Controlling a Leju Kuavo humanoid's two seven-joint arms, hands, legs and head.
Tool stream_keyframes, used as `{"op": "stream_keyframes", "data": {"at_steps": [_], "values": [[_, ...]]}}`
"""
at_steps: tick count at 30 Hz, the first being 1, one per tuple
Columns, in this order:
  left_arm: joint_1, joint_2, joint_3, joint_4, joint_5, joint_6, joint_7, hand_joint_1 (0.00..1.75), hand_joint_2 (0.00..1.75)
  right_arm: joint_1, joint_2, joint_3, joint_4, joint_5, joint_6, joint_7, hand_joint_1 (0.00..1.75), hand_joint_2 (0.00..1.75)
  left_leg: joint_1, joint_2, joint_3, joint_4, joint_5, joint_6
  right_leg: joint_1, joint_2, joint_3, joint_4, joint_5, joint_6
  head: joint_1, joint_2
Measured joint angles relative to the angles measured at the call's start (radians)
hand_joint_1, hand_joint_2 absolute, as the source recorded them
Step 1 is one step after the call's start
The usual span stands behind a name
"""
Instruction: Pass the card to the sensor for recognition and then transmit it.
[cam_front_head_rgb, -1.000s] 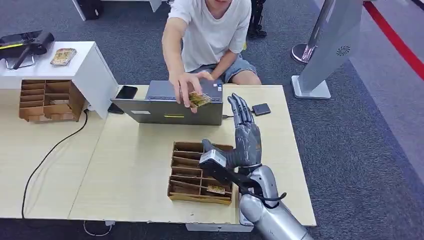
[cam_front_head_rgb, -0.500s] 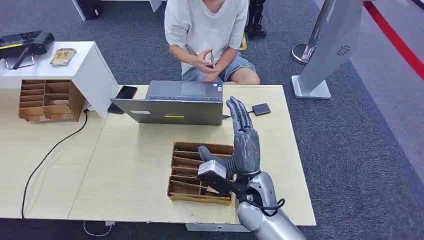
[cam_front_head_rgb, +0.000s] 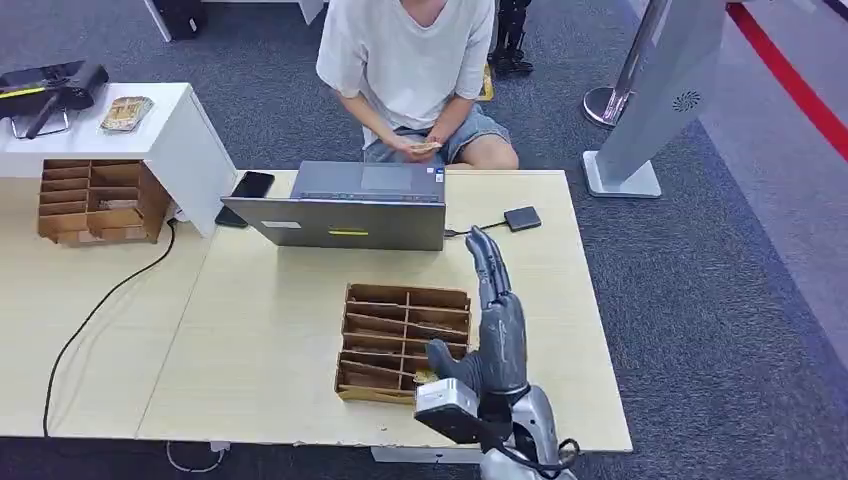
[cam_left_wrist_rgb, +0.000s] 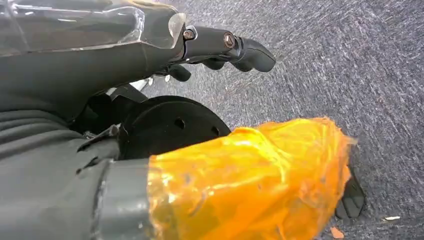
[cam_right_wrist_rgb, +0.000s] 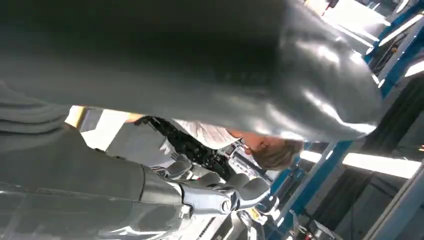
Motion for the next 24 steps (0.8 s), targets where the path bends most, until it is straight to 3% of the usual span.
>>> {"op": "stream_keyframes", "data": {"at_steps": [5,6,24], "values": [[-0.002,0.0,-0.016,0.002,0.032,0.0,-0.012,0.0,0.0,0.064,-0.002,-0.002,-0.019,-0.037,0.0,-0.051,0.0,0.0,0.0,0.0,0.0,0.0,0.0,0.0,0.0,0.0,0.0,0.0,0.0,0.0,0.0,0.0],[-0.002,0.0,-0.018,0.003,0.037,0.0,-0.014,0.0,0.0,0.075,-0.002,-0.002,-0.019,-0.04,0.0,-0.055,0.0,1.75,0.0,0.0,0.0,0.0,0.0,0.0,0.0,0.0,0.0,0.0,0.0,0.0,0.0,0.0],[-0.005,0.0,-0.059,0.01,0.083,0.0,-0.026,0.0,0.0,0.13,-0.002,-0.019,0.017,-0.04,0.0,-0.072,0.0,1.75,0.0,0.0,0.0,0.0,0.0,0.0,0.0,0.0,0.0,0.0,0.0,0.0,0.0,0.0]]}}
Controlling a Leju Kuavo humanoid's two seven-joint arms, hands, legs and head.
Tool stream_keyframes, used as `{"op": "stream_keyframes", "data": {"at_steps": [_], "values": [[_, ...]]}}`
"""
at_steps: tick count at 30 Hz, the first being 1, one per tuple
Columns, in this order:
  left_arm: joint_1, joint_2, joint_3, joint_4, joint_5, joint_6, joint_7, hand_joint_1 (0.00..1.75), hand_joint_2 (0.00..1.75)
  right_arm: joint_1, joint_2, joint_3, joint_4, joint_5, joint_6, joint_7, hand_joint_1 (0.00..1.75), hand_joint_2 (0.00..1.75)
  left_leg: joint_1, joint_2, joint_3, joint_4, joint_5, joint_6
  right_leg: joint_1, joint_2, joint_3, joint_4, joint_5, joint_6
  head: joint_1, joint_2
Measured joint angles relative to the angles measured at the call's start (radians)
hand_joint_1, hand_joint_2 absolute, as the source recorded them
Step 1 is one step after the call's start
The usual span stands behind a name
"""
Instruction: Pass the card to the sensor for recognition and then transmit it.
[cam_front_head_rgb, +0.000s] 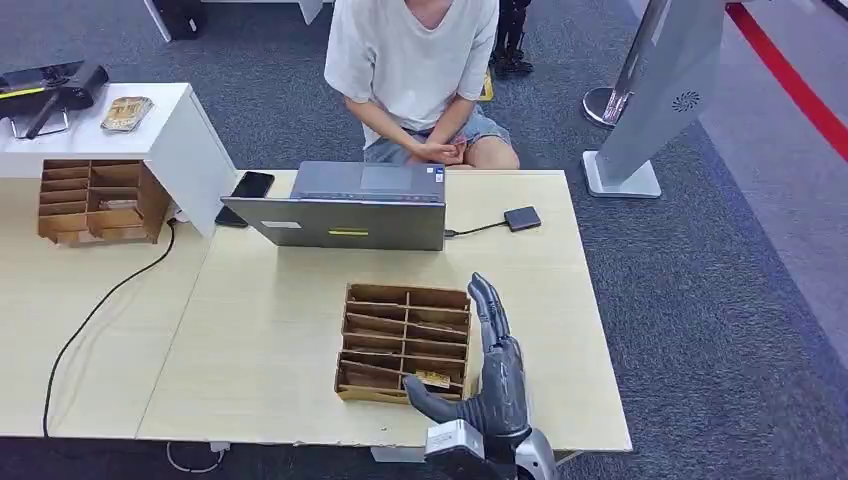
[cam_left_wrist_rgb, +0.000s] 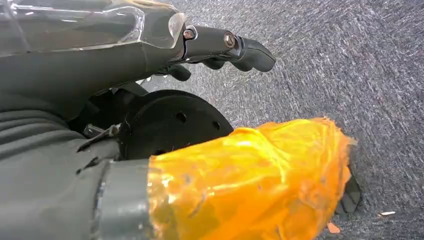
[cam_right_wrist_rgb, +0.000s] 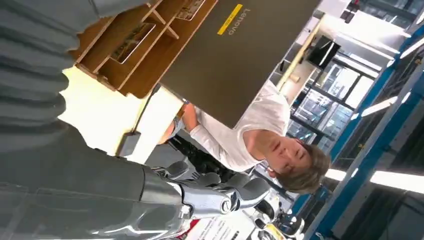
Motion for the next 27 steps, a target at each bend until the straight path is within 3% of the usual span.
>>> {"op": "stream_keyframes", "data": {"at_steps": [10,27], "values": [[0.0,0.0,-0.01,0.0,0.006,0.0,0.0,0.0,0.0,-0.006,0.0,-0.001,0.023,0.028,0.0,0.024,0.0,1.75,0.0,0.0,0.0,0.0,0.0,0.0,0.0,0.0,0.0,0.0,0.0,0.0,0.0,0.0],[0.0,0.0,-0.011,0.0,-0.005,0.0,0.003,0.0,0.0,-0.046,0.001,-0.002,0.094,0.166,0.0,0.124,0.0,1.75,0.0,0.0,0.0,0.0,0.0,0.0,0.0,0.0,0.0,0.0,0.0,0.0,0.0,0.0]]}}
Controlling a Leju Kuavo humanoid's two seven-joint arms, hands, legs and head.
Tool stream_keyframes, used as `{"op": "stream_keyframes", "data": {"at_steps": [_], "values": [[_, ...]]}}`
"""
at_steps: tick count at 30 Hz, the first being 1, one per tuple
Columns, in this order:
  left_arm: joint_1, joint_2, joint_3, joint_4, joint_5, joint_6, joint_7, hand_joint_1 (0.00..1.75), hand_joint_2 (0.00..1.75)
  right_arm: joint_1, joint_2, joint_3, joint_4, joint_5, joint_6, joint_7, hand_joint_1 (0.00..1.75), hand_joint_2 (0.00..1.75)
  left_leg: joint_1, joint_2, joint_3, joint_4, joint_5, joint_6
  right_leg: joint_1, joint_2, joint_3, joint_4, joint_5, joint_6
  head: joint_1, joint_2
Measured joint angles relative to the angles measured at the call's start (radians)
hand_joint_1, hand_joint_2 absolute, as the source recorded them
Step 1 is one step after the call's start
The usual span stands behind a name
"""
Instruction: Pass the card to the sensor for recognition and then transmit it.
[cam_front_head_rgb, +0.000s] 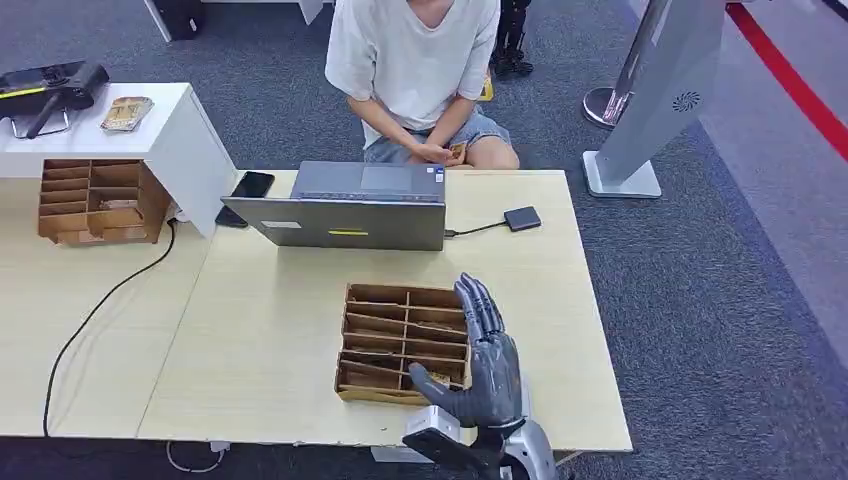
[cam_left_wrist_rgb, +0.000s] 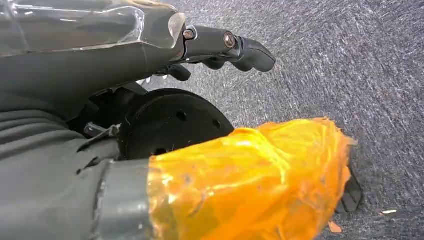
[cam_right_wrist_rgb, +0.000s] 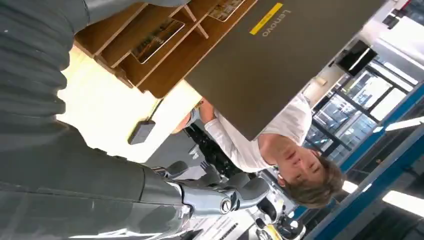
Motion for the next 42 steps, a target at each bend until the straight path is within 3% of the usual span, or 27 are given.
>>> {"op": "stream_keyframes", "data": {"at_steps": [23,42], "values": [[0.0,0.0,0.0,0.0,-0.063,0.0,0.023,0.0,0.0,-0.055,0.002,0.0,0.106,0.219,0.004,0.167,0.0,1.75,0.0,0.0,0.0,0.0,0.0,0.0,0.0,0.0,0.0,0.0,0.0,0.0,0.0,0.0],[0.0,0.0,0.0,0.0,-0.099,0.0,0.04,0.0,0.0,-0.08,0.002,0.0,0.178,0.269,0.018,0.22,0.0,1.75,0.0,0.0,0.0,0.0,0.0,0.0,0.0,0.0,0.0,0.0,0.0,0.0,0.0,0.0]]}}
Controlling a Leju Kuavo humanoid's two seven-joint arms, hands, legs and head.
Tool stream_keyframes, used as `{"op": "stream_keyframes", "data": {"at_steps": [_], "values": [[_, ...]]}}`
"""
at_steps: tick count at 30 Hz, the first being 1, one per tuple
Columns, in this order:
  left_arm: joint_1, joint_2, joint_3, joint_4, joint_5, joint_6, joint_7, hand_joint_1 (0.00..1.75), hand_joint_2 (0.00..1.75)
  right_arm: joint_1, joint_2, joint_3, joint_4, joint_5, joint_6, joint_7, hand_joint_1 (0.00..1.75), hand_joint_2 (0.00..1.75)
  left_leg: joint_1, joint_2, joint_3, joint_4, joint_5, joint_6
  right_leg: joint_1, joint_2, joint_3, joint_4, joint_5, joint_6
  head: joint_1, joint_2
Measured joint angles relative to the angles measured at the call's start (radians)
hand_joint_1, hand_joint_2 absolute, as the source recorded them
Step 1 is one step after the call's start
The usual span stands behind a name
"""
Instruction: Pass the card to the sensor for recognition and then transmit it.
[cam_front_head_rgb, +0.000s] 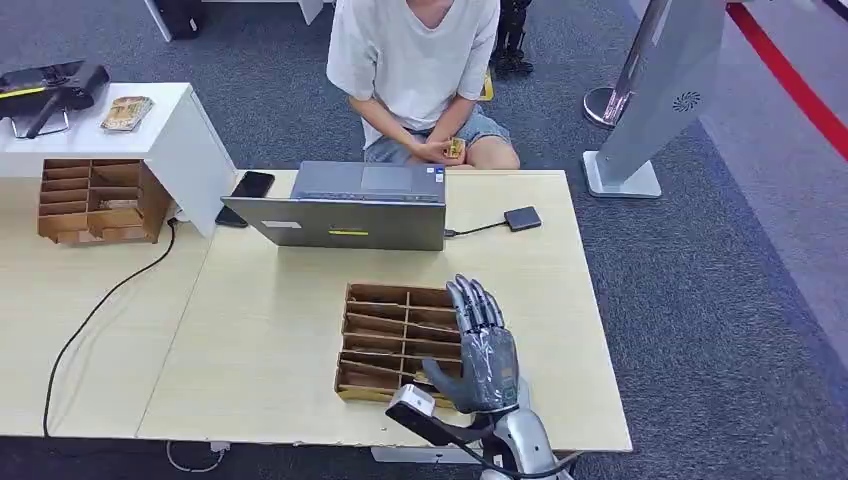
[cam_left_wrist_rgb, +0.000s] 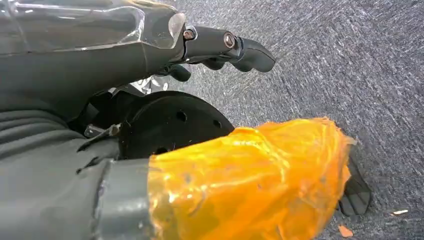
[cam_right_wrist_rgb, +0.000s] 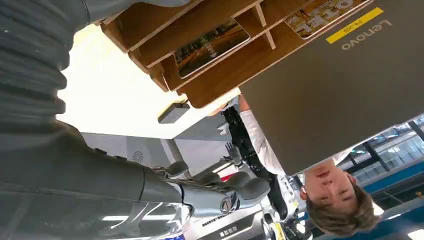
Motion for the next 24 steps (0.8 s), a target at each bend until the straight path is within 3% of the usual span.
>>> {"op": "stream_keyframes", "data": {"at_steps": [3,6,13,15,21,24], "values": [[0.0,0.0,0.0,0.0,-0.001,0.0,0.002,0.0,0.0,-0.003,0.0,0.0,0.008,0.0,0.003,0.0,0.02,1.75,0.0,0.0,0.0,0.0,0.0,0.0,0.0,0.0,0.0,0.0,0.0,0.0,0.0,0.0],[0.0,0.0,0.0,0.0,-0.002,0.0,0.002,0.0,0.0,-0.004,0.0,0.0,0.014,0.001,0.005,0.003,0.17,1.75,0.0,0.0,0.0,0.0,0.0,0.0,0.0,0.0,0.0,0.0,0.0,0.0,0.0,0.0],[0.0,0.0,0.0,0.0,-0.002,0.0,0.002,0.0,0.0,-0.009,0.0,0.0,0.022,0.003,0.014,0.011,0.31,1.75,0.0,0.0,0.0,0.0,0.0,0.0,0.0,0.0,0.0,0.0,0.0,0.0,0.0,0.0],[0.0,0.0,0.0,0.0,-0.002,0.0,0.002,0.0,0.0,-0.009,0.0,0.0,0.022,0.003,0.015,0.011,0.56,1.75,0.0,0.0,0.0,0.0,0.0,0.0,0.0,0.0,0.0,0.0,0.0,0.0,0.0,0.0],[0.0,0.0,0.0,0.0,-0.002,0.0,0.002,0.0,0.0,-0.009,0.003,0.0,0.023,0.005,0.015,0.011,0.66,1.75,0.0,0.0,0.0,0.0,0.0,0.0,0.0,0.0,0.0,0.0,0.0,0.0,0.0,0.0],[0.0,0.0,0.0,0.0,-0.002,0.0,0.002,0.0,0.0,-0.011,0.003,0.0,0.023,0.007,0.019,0.011,0.63,1.75,0.0,0.0,0.0,0.0,0.0,0.0,0.0,0.0,0.0,0.0,0.0,0.0,0.0,0.0]]}}
